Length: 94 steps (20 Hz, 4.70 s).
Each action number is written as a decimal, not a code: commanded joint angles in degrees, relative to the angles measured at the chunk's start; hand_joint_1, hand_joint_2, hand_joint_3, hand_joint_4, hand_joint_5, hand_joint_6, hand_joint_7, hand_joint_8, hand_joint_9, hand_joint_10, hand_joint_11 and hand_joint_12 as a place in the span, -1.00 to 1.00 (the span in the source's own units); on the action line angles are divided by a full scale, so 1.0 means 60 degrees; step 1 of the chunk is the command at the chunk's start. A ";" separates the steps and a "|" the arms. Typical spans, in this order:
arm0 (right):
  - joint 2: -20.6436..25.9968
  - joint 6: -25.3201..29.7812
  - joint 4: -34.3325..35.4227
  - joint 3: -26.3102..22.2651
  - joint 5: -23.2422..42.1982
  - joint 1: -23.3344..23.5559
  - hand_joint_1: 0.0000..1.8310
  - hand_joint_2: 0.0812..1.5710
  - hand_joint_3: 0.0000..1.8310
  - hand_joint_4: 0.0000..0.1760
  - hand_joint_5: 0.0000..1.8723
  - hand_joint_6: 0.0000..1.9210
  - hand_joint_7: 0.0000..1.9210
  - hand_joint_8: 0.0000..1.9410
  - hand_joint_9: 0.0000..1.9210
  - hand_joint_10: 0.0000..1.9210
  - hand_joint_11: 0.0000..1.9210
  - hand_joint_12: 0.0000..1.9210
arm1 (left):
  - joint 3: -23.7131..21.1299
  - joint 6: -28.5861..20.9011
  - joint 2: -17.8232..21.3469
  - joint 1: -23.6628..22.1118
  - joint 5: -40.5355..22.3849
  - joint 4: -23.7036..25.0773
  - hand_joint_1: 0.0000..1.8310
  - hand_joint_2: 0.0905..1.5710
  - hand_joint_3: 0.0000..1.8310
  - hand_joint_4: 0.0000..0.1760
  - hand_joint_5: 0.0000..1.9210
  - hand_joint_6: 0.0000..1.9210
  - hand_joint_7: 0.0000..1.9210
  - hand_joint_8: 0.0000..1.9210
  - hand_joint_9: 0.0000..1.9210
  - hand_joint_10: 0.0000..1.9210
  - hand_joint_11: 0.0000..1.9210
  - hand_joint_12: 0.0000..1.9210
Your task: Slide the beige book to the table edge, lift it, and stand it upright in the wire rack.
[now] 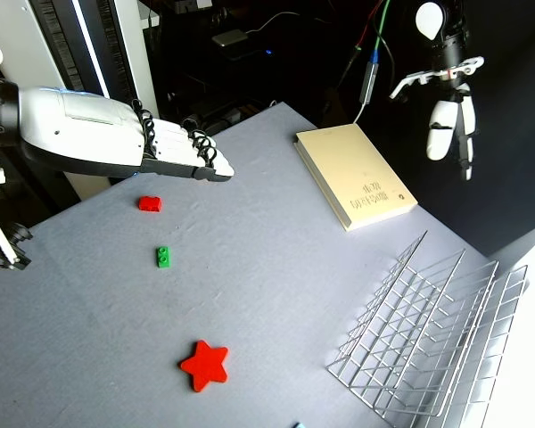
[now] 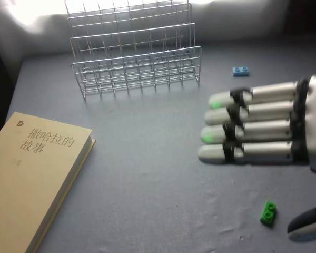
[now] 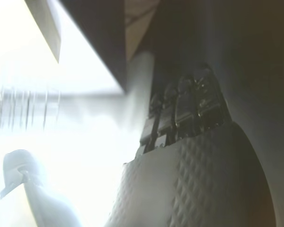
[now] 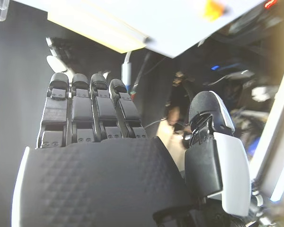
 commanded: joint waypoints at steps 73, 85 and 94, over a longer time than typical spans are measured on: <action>0.0014 -0.0834 0.1096 -0.0075 0.1143 -0.0323 -1.00 0.44 -1.00 -1.00 -1.00 -1.00 -1.00 -1.00 -1.00 -1.00 -1.00 -1.00 | -0.2270 -0.0045 0.0431 0.3039 0.2191 -0.2804 0.04 0.27 -1.00 -1.00 -0.48 -0.94 -0.34 -0.95 -0.34 -0.94 -0.84 0.07; 0.0012 -0.0884 0.1065 -0.0092 0.1143 -0.0346 -1.00 0.45 -1.00 -1.00 -1.00 -1.00 -1.00 -1.00 -1.00 -1.00 -1.00 -1.00 | -0.1781 -0.0045 0.0389 0.2449 0.2185 -0.2978 0.33 0.47 -1.00 -1.00 -0.09 0.05 -0.09 0.41 -0.16 0.20 -0.30 0.44; 0.0013 -0.0919 0.1039 -0.0112 0.1143 -0.0373 -1.00 0.45 -1.00 -1.00 -1.00 -1.00 -1.00 -1.00 -1.00 -1.00 -1.00 -1.00 | -0.1540 -0.0045 0.0423 0.1477 0.2145 -0.3089 0.27 0.57 -1.00 -1.00 -0.22 0.27 -0.24 0.63 -0.29 0.34 -0.33 0.42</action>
